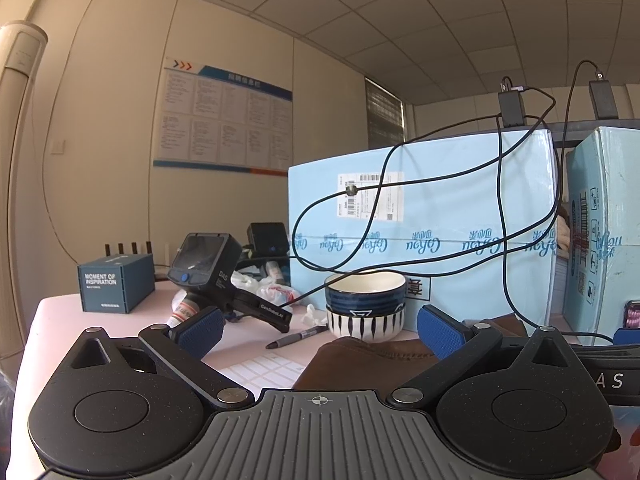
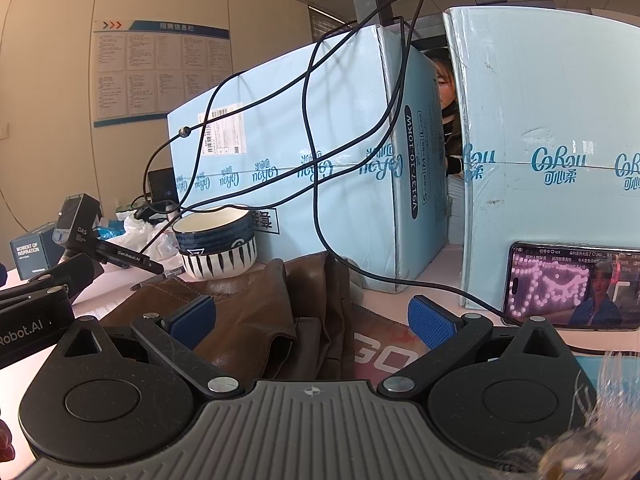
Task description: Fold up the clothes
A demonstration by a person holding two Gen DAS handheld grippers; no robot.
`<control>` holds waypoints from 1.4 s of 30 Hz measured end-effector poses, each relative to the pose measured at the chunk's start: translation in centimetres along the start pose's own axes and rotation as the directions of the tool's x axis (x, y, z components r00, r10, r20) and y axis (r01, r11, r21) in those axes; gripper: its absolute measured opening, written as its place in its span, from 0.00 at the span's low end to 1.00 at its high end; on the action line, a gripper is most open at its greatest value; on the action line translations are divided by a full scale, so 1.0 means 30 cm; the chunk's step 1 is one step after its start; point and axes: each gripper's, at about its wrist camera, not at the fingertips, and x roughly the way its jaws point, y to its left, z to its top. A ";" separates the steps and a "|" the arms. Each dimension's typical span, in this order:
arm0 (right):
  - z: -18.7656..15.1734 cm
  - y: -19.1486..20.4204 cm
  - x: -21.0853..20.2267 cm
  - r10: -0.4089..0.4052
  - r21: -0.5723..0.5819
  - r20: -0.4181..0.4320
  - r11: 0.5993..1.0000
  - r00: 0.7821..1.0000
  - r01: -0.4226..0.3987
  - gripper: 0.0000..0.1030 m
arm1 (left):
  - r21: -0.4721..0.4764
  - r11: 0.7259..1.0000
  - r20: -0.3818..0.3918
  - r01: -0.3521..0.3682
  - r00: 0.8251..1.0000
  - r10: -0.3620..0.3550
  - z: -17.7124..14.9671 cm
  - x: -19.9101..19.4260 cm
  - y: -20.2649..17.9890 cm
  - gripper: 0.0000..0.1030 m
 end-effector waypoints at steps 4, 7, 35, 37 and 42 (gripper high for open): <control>0.000 0.001 0.001 -0.001 0.000 0.000 1.000 1.000 0.001 1.00 | 0.000 1.000 0.000 0.000 1.000 0.000 0.000 0.000 0.000 1.00; -0.001 0.002 0.000 -0.001 0.000 0.000 1.000 1.000 0.001 1.00 | 0.000 1.000 0.000 0.000 1.000 0.000 0.000 0.000 0.000 1.00; -0.001 -0.001 0.001 0.004 0.007 -0.003 1.000 1.000 -0.004 1.00 | -0.001 1.000 0.008 0.013 1.000 -0.013 -0.002 -0.001 0.003 1.00; -0.001 -0.001 0.000 0.002 0.005 -0.003 1.000 1.000 -0.002 1.00 | 0.000 1.000 0.007 0.014 1.000 -0.014 -0.001 0.001 0.002 1.00; -0.001 -0.004 0.002 0.004 0.010 -0.006 1.000 1.000 -0.004 1.00 | -0.001 1.000 0.003 0.013 1.000 -0.013 -0.002 0.001 0.001 1.00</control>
